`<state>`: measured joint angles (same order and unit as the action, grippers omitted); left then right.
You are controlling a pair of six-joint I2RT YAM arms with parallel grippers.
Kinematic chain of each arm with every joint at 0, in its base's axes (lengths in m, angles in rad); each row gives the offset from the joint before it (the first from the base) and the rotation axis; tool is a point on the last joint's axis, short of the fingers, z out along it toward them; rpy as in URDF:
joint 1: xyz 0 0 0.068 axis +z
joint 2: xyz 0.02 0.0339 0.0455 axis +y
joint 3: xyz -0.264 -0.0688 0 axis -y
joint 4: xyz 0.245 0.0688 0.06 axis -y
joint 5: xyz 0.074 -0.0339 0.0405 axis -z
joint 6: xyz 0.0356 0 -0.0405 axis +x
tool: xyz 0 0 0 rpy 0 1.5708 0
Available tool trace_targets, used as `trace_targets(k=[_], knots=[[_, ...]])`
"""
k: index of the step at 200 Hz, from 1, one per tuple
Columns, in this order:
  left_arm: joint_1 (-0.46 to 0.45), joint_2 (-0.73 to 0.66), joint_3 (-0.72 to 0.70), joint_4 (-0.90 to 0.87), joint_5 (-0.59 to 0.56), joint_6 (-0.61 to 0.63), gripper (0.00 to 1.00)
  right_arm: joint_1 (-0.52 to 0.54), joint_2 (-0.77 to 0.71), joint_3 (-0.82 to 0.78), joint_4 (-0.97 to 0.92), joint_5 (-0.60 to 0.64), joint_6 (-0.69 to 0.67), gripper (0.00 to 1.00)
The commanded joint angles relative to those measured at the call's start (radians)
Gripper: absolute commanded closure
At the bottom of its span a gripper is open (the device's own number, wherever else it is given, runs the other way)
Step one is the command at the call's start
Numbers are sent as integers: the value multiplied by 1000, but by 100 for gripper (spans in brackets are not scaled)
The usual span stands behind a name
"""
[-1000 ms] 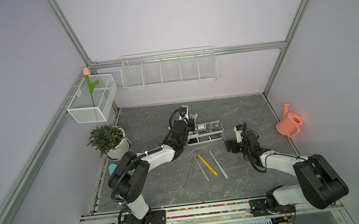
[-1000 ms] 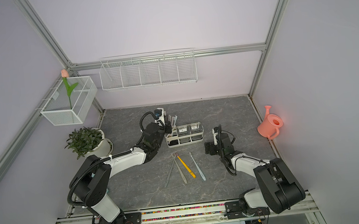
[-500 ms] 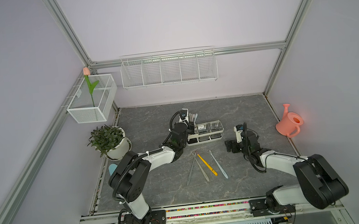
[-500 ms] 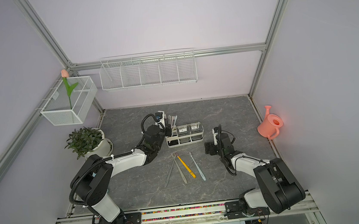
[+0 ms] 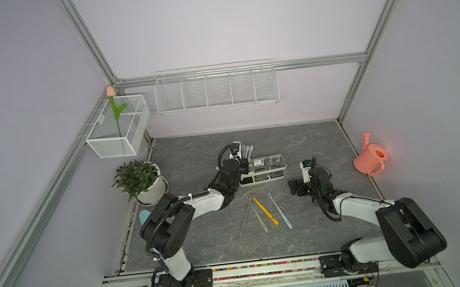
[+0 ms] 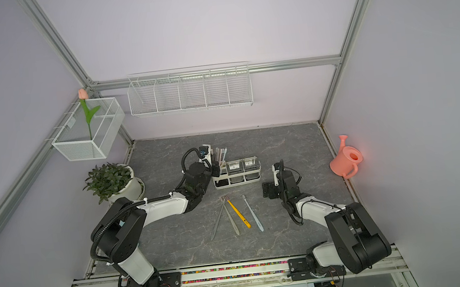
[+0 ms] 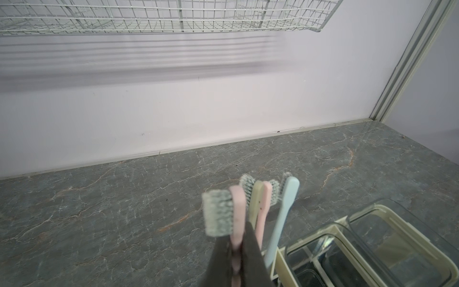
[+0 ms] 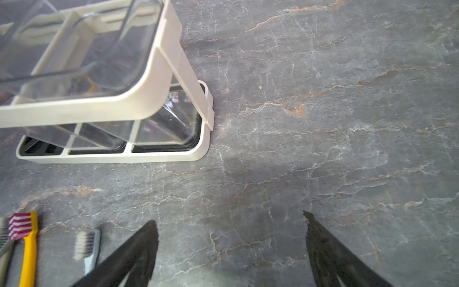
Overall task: Place the toothbrush into the toothbrush holder
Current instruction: Place the toothbrush in the toothbrush holder.
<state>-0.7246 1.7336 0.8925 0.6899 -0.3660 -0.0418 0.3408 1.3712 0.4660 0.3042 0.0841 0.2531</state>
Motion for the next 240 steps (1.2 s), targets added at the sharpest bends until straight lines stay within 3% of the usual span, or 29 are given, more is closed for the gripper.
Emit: trace_targets(k=[1, 240], knots=[[5, 25, -15, 34, 6, -14, 94, -6, 9, 17, -7, -10, -20, 6], [5, 76, -51, 104, 10, -17, 94, -6, 9, 16, -4, -10, -20, 6]])
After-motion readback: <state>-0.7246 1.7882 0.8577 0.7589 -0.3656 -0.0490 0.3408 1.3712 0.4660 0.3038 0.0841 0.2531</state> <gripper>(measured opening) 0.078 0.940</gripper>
